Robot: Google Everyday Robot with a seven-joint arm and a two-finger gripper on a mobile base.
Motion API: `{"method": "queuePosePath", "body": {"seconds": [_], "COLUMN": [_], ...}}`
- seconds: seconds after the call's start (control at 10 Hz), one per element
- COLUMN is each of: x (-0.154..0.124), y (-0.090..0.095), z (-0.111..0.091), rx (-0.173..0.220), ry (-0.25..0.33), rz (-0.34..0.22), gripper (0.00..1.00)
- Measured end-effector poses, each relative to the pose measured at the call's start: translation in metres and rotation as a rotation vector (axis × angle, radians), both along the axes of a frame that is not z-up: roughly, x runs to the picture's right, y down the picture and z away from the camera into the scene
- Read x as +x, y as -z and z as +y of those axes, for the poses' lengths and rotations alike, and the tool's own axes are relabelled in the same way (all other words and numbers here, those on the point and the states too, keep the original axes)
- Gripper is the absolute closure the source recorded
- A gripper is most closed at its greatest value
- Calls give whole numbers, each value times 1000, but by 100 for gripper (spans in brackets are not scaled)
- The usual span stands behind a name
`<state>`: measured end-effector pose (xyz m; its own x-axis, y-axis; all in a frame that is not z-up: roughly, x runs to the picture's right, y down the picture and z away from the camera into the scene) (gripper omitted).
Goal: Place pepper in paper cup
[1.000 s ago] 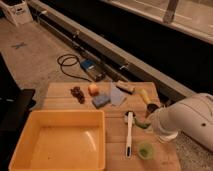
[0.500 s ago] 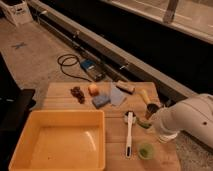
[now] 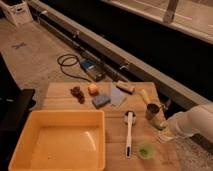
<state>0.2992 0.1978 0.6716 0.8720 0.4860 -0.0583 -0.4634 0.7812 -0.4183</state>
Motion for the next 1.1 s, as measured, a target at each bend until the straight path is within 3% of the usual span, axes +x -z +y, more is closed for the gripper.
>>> {"method": "queuePosePath", "body": {"seconds": [0.2, 0.8, 1.1], "x": [10, 9, 11], "y": [-12, -23, -30], "z": [-2, -2, 4], "rx": [5, 3, -29], "ry": [-41, -72, -88], "rz": [18, 12, 32], "gripper": [100, 97, 69]}}
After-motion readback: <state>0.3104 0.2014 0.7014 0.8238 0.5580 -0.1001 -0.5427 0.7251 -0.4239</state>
